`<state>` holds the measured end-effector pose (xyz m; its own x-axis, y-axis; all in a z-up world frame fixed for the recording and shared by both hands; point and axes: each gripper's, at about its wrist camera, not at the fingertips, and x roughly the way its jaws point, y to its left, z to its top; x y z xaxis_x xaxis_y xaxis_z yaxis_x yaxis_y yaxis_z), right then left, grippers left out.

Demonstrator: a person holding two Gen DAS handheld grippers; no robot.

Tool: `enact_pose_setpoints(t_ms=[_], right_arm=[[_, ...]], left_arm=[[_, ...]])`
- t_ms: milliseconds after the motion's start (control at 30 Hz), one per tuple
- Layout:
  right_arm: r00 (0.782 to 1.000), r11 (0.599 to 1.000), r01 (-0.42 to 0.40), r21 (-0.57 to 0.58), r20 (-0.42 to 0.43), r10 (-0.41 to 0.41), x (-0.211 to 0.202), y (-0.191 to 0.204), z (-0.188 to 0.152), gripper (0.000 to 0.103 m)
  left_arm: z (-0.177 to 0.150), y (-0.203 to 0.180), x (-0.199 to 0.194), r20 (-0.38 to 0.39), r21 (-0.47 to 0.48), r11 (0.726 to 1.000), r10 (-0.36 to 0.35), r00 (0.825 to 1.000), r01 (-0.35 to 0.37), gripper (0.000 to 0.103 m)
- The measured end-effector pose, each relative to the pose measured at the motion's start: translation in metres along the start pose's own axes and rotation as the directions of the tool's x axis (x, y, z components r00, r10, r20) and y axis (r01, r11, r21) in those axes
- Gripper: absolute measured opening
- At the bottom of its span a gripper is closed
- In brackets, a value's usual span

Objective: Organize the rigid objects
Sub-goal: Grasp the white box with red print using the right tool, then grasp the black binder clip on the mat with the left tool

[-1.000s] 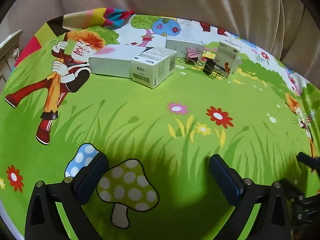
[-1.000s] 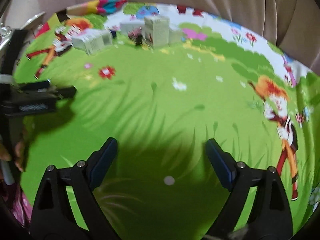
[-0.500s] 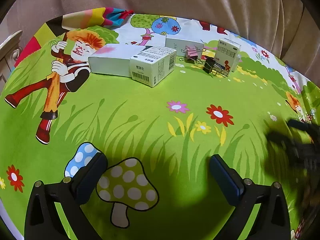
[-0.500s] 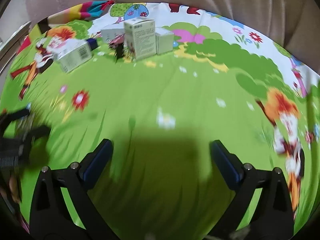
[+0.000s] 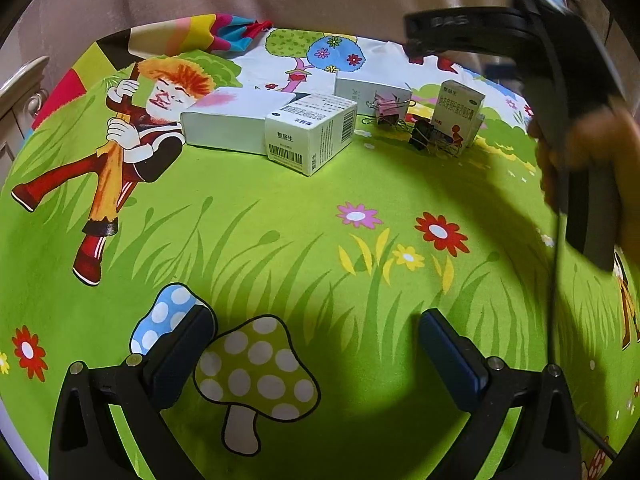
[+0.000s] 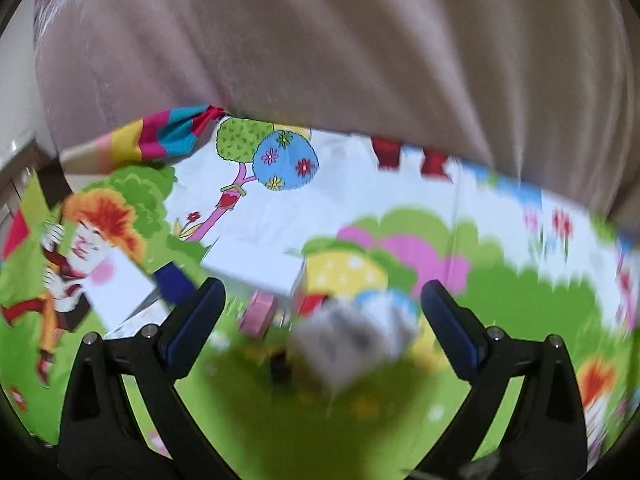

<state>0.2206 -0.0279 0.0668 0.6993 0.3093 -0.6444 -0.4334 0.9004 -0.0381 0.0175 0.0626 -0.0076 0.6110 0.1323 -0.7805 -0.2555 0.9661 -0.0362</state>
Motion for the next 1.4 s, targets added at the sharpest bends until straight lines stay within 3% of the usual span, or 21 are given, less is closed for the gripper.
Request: enact_pose_setpoints(t_ms=[67, 100, 200, 333, 467, 567, 600, 667, 767, 833, 900, 1033, 1100, 1167, 1200, 1400], right_arm=[[0.99, 0.993, 0.003, -0.118, -0.142, -0.02, 0.023, 0.009, 0.004, 0.067], [0.982, 0.986, 0.007, -0.169, -0.184, -0.039, 0.027, 0.011, 0.0, 0.049], [0.989, 0.964, -0.016, -0.266, -0.148, -0.024, -0.004, 0.007, -0.023, 0.049], [0.98, 0.948, -0.09, -0.304, -0.198, 0.029, -0.053, -0.016, -0.08, 0.045], [0.971, 0.959, -0.118, -0.259, -0.231, 0.058, -0.087, -0.051, -0.127, 0.05], [0.985, 0.981, -0.11, -0.161, -0.152, 0.085, -0.108, -0.08, -0.135, 0.086], [0.989, 0.988, -0.091, -0.124, -0.123, 0.076, -0.111, -0.088, -0.133, 0.09], [0.989, 0.993, -0.107, -0.05, -0.11, 0.101, -0.106, -0.1, -0.125, 0.092], [0.967, 0.977, -0.214, 0.004, -0.142, 0.212, -0.086, -0.095, -0.113, 0.092], [0.951, 0.96, -0.269, -0.077, -0.182, 0.251, -0.071, -0.075, -0.106, 0.092], [0.949, 0.935, -0.273, -0.226, -0.222, 0.224, -0.048, -0.049, -0.096, 0.092], [0.924, 0.9, -0.323, -0.293, -0.302, 0.234, -0.012, -0.03, -0.086, 0.092], [0.911, 0.888, -0.354, -0.295, -0.322, 0.257, -0.004, -0.022, -0.087, 0.09], [0.915, 0.876, -0.372, -0.306, -0.281, 0.291, -0.01, -0.014, -0.093, 0.065], [0.917, 0.878, -0.371, -0.302, -0.266, 0.297, -0.013, -0.012, -0.096, 0.045], [0.965, 0.937, -0.22, -0.27, -0.202, 0.168, -0.061, -0.016, -0.132, 0.044]], left_arm=[[0.0, 0.0, 0.0, 0.0, 0.0, 1.0, -0.001, 1.0, 0.001, 0.103], [0.0, 0.0, 0.0, 0.001, -0.001, 1.0, -0.003, 1.0, 0.003, 0.103], [0.0, 0.003, -0.002, 0.008, -0.014, 1.0, -0.019, 1.0, 0.019, 0.103], [0.0, 0.005, -0.003, 0.016, -0.029, 0.999, -0.032, 0.999, 0.032, 0.103], [0.0, 0.003, -0.002, 0.015, -0.028, 0.999, -0.028, 1.0, 0.028, 0.103], [0.0, 0.003, -0.002, 0.013, -0.025, 0.999, -0.025, 1.0, 0.026, 0.103], [0.0, 0.003, -0.002, 0.012, -0.024, 0.999, -0.024, 1.0, 0.025, 0.103], [0.0, 0.003, -0.001, 0.01, -0.021, 1.0, -0.02, 1.0, 0.02, 0.103], [0.0, 0.002, -0.001, 0.007, -0.017, 1.0, -0.014, 1.0, 0.014, 0.103], [0.0, 0.001, 0.0, 0.006, -0.013, 1.0, -0.012, 1.0, 0.012, 0.103], [0.0, 0.002, 0.0, 0.005, -0.011, 1.0, -0.011, 1.0, 0.011, 0.103], [0.0, 0.001, 0.001, 0.003, -0.007, 1.0, -0.008, 1.0, 0.008, 0.103], [0.0, 0.001, 0.001, 0.003, -0.006, 1.0, -0.006, 1.0, 0.006, 0.103], [0.001, 0.001, 0.001, 0.003, -0.007, 1.0, -0.009, 1.0, 0.009, 0.103], [0.0, 0.002, 0.001, 0.004, -0.008, 1.0, -0.011, 1.0, 0.011, 0.103], [0.0, 0.002, 0.0, 0.007, -0.015, 1.0, -0.015, 1.0, 0.015, 0.103]])
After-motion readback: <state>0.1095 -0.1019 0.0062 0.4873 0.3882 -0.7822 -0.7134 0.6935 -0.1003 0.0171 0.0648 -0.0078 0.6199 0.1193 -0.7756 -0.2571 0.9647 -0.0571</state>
